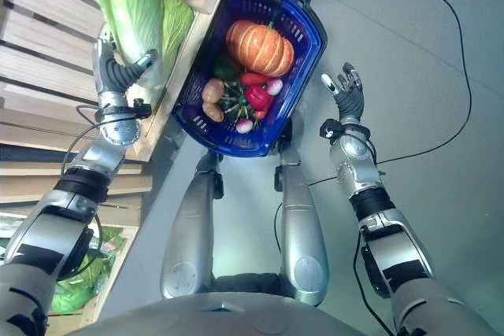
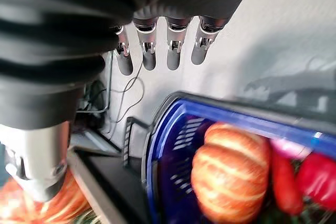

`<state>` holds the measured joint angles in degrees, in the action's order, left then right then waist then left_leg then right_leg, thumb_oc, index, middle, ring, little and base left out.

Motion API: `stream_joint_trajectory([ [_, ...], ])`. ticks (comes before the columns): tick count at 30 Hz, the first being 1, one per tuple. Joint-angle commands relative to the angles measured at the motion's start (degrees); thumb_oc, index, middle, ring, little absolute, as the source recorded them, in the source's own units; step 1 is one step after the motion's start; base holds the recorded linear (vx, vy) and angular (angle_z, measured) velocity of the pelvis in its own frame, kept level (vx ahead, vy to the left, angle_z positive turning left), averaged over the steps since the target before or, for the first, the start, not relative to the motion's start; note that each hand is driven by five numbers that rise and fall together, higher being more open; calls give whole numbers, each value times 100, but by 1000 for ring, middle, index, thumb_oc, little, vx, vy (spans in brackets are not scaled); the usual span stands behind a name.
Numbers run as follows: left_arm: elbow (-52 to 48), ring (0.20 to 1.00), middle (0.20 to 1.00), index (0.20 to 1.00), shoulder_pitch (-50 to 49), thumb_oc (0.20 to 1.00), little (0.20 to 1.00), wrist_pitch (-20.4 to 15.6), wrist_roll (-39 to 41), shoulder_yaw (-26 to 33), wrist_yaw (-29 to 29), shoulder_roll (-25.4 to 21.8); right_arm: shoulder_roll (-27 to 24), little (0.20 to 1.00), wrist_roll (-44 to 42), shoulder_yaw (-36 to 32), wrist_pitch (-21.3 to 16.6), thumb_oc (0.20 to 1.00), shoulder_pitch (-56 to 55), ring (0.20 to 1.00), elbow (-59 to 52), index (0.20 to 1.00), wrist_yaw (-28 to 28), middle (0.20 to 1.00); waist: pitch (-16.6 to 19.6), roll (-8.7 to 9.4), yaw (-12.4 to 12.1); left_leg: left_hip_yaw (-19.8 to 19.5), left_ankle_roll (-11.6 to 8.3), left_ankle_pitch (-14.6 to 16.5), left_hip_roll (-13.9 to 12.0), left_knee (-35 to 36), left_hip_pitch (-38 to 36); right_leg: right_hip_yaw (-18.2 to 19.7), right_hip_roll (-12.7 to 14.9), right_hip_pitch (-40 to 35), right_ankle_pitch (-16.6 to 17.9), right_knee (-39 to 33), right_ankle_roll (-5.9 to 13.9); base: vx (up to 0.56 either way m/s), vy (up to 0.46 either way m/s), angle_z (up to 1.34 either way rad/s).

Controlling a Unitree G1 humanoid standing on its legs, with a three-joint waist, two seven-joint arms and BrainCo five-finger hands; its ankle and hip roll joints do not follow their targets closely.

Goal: Pick up fruits and vegetables into the basket

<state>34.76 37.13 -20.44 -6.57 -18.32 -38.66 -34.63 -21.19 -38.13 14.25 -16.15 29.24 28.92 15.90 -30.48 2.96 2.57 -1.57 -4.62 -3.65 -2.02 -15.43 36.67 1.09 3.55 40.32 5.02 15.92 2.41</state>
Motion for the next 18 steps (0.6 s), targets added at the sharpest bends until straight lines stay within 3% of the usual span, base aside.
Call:
stream_joint_trajectory([
  [1,-605,200,200,200,121,200,200,-465,-534,-54,8,-100,-160,1000,69,-122,-447,1000,-299,1000,-857,1000,-212,1000,69,-295,107,124,96,166,246,111,-61,-363,-246,-394,-658,305,39,0,0,0],
  [9,-1217,200,200,200,237,200,200,-559,-878,-396,437,-318,-208,1000,38,39,-352,1000,-329,1000,-1708,1000,-779,1000,69,-318,165,206,100,134,221,177,-107,-345,-239,-427,-635,246,69,0,0,0],
  [18,-1629,200,200,200,410,200,200,-781,-641,-901,1457,-295,-270,1000,-229,407,-54,1000,-187,1000,-2240,1000,-1359,1000,69,-282,177,248,101,98,189,249,-138,-337,-238,-449,-592,195,113,0,0,-1],
])
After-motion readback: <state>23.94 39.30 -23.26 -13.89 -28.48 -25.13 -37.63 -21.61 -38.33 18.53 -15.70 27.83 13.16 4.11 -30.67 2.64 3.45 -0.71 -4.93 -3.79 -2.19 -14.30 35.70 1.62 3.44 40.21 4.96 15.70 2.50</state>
